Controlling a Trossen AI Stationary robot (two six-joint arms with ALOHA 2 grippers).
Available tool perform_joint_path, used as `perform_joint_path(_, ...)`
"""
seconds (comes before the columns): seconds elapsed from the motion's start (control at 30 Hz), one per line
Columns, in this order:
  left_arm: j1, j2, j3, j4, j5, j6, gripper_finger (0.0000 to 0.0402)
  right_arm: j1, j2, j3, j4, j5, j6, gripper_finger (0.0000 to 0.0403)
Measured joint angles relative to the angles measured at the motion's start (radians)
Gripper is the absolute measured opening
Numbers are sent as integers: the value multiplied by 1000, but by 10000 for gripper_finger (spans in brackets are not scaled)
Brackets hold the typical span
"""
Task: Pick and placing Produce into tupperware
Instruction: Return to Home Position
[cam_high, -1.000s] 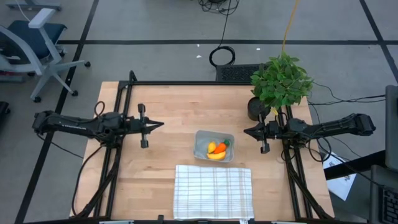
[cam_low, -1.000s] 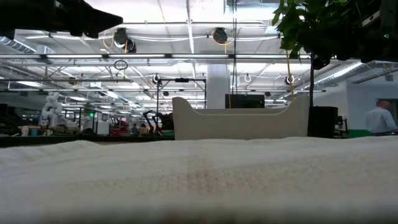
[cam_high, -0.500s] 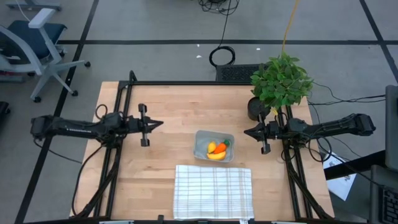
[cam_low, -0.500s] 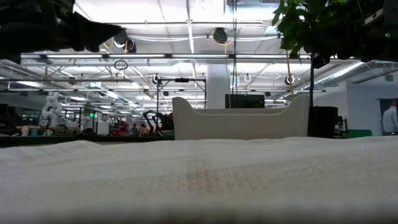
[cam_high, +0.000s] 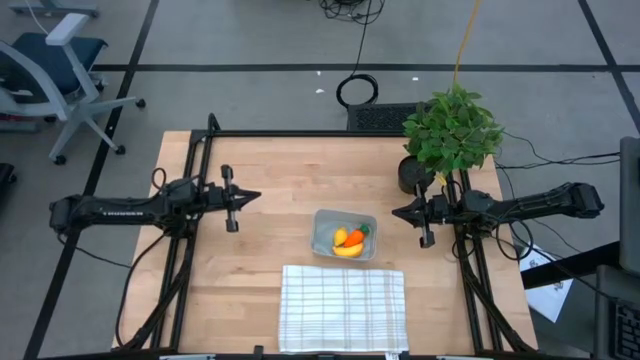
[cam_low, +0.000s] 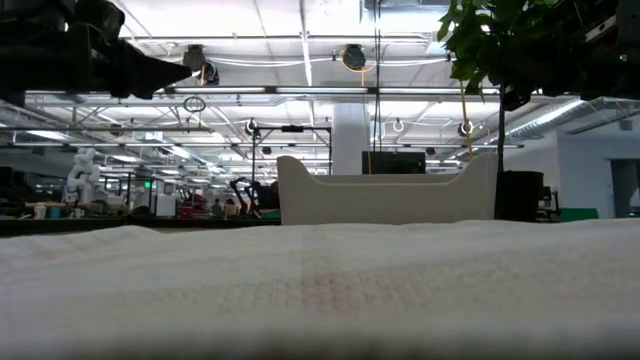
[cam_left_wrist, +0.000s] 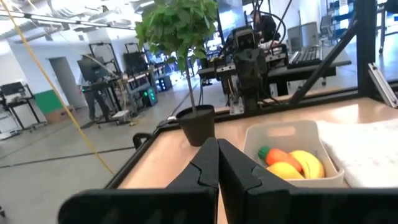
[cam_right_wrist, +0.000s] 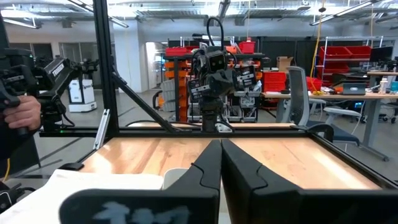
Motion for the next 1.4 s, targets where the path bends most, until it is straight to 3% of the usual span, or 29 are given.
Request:
perform_joint_path(0.83, 0, -41, 0, -59, 10, -69, 8, 0, 0, 0, 0, 8, 2, 0)
perform_joint_path(1.4, 0, -42, 1, -100, 0, 21, 7, -1, 0, 0, -31, 58, -24, 0)
